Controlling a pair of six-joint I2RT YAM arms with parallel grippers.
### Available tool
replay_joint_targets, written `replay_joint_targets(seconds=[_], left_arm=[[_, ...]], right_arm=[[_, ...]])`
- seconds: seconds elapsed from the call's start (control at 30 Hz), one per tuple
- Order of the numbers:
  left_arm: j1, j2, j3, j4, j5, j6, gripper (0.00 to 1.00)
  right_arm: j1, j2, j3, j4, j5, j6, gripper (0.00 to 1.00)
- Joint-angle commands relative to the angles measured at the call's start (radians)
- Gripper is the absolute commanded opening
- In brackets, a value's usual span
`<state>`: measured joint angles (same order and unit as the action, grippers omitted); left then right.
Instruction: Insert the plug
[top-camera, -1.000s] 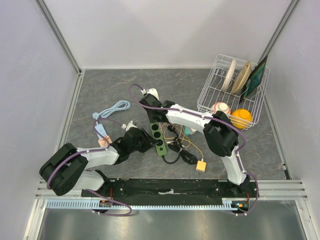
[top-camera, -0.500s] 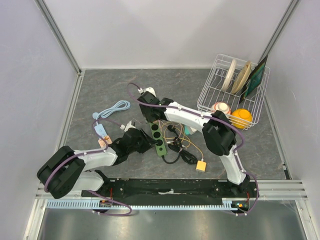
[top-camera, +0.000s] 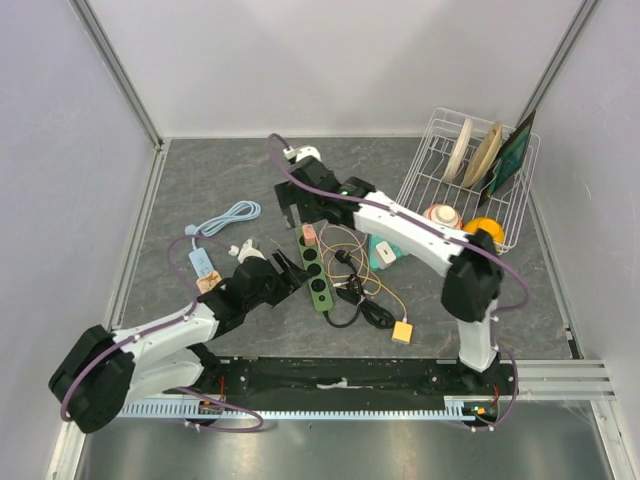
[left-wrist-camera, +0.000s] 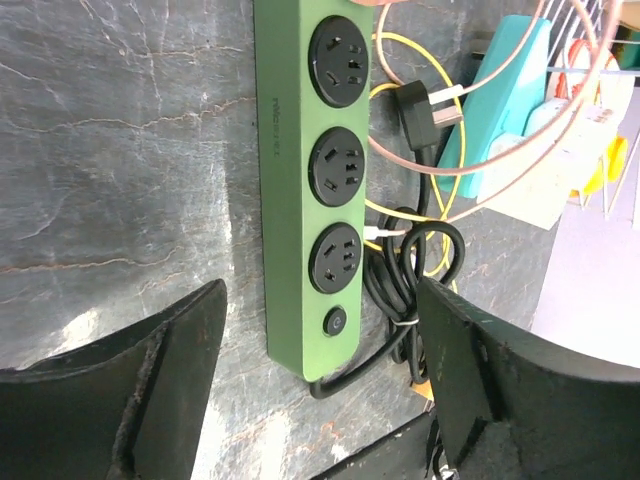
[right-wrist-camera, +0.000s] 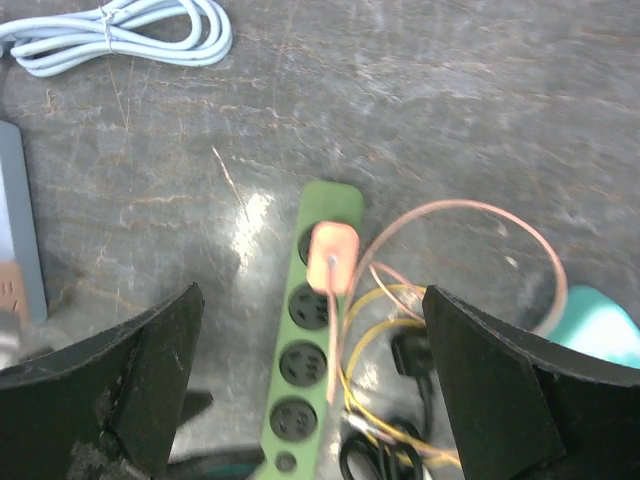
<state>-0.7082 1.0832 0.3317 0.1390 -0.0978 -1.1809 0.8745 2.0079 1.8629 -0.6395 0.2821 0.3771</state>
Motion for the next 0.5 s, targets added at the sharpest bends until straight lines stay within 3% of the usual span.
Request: replay_joint_targets(seconds=[0.0,0.2,0.33,0.47], left_arm=[[0.004,-0.126,0.039,-0.117,-0.094,0.138,0.86],[0.006,-0.298,0.153,-0.338,-0.163,0.308,0.94],[0.004,-0.342,0.2,-0.377,-0.163,0.383,0.95],[0.004,-0.324,0.228,-0.395,-0.094,0.412,0.94]], right_arm=[[-0.029,-0.283,-0.176,-0.005,0.008,0.005,0.98],[-0.081,-0.642,-0.543,-0.09,0.063,0.107,0.98],[-0.091,-0.8,-0.775,-0.184,0.02,0.209,0.98],[-0.097,-0.916,-0.996,-0.19,-0.063,0.311,0.9]])
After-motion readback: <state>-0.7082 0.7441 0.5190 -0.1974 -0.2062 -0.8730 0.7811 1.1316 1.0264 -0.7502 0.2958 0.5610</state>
